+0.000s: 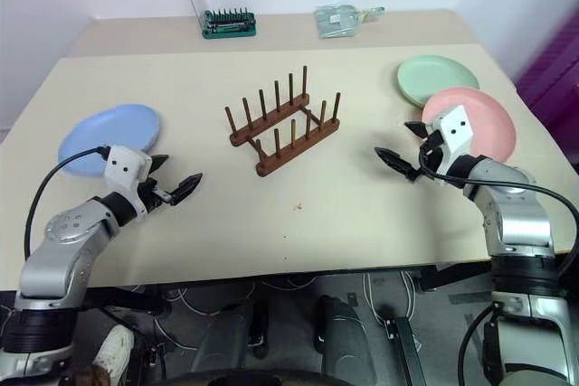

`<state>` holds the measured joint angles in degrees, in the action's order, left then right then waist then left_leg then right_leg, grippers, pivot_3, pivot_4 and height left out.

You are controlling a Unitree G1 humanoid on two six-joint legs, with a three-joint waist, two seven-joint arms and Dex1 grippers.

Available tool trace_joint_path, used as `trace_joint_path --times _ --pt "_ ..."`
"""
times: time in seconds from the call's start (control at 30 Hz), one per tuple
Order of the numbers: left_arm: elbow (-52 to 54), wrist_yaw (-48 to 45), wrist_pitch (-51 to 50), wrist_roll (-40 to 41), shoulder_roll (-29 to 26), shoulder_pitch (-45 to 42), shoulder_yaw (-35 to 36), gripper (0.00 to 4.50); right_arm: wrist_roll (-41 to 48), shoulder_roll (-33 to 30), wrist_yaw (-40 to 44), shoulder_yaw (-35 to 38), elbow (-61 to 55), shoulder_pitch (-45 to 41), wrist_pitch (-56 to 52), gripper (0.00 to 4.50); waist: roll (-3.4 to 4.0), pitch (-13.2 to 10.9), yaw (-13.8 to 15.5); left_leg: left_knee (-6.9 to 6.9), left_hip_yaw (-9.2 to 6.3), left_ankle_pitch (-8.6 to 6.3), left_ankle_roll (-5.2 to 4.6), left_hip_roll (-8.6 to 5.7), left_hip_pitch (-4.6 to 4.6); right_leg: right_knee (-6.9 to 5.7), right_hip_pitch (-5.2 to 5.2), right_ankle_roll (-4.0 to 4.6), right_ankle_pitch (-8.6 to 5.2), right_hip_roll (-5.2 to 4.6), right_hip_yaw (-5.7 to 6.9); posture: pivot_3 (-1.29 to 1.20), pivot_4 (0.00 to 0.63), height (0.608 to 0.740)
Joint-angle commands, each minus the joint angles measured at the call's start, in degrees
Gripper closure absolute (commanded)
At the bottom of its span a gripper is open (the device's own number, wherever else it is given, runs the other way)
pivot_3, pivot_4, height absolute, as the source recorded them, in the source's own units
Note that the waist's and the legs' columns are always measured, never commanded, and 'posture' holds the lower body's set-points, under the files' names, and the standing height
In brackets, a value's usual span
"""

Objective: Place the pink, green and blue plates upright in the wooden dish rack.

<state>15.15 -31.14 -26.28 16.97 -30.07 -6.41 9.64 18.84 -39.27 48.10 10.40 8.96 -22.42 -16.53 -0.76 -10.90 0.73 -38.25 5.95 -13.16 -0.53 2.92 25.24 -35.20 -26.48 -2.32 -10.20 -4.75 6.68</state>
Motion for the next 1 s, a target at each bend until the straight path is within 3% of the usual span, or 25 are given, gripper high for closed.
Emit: trace_joint_path --times 0.03,0.37,0.47,0.7,0.9,1.0 --pt "2.8 0.3 -0.9 0.5 0.1 0.2 -0.6 0.03 0.0 0.3 -0.5 0.4 -1.8 -0.6 1.4 0.0 0.0 0.0 0.0 0.0 0.0 0.0 0.0 -0.01 0.0 0.0 0.0 -0.02 0.01 0.01 0.0 0.0 0.15 0.73" --pt "5.4 -3.5 -3.2 1.6 -0.6 1.5 -5.1 0.03 -1.2 1.3 -1.5 -2.1 -3.4 -0.2 2.2 0.0 0.0 0.0 0.0 0.0 0.0 0.0 0.0 -0.01 0.0 0.0 0.0 0.11 -0.07 0.0 0.0 0.0 0.15 0.73" --pt "3.8 -5.0 -2.5 -1.9 -1.1 0.5 -11.4 0.03 -0.8 1.9 -2.0 -2.5 -5.1 0.4 1.4 0.0 0.01 0.0 0.1 0.0 -0.01 0.0 0.0 -0.02 -0.01 0.0 0.0 0.11 -0.07 0.01 -0.01 0.0 0.15 0.73" --pt "-10.4 -6.3 2.7 -8.7 1.8 -7.3 -20.5 0.03 -0.3 4.4 -4.3 -3.1 -10.8 3.5 -0.7 0.0 0.17 0.1 0.7 -0.05 -0.04 0.0 0.0 -0.05 -0.06 0.0 0.12 0.12 -0.08 -0.01 0.0 0.0 0.15 0.73" --pt "-27.0 -7.4 8.4 -9.8 11.0 -17.9 -23.2 0.03 -0.9 5.9 -7.2 -4.3 -18.5 8.8 -2.9 0.0 0.37 0.3 2.3 -0.16 -0.03 0.01 -0.02 -0.08 -0.13 -0.02 0.31 0.11 -0.08 -0.05 0.01 0.0 0.15 0.73" --pt "-32.7 -8.0 12.2 -11.9 13.6 -20.7 -24.8 0.88 -2.0 6.8 -8.8 -5.6 -21.2 12.3 -2.9 0.0 0.48 0.5 2.4 -0.21 -0.1 -0.02 -0.05 -0.08 -0.13 0.0 0.35 0.1 -0.1 -0.04 0.01 0.0 0.15 0.73"
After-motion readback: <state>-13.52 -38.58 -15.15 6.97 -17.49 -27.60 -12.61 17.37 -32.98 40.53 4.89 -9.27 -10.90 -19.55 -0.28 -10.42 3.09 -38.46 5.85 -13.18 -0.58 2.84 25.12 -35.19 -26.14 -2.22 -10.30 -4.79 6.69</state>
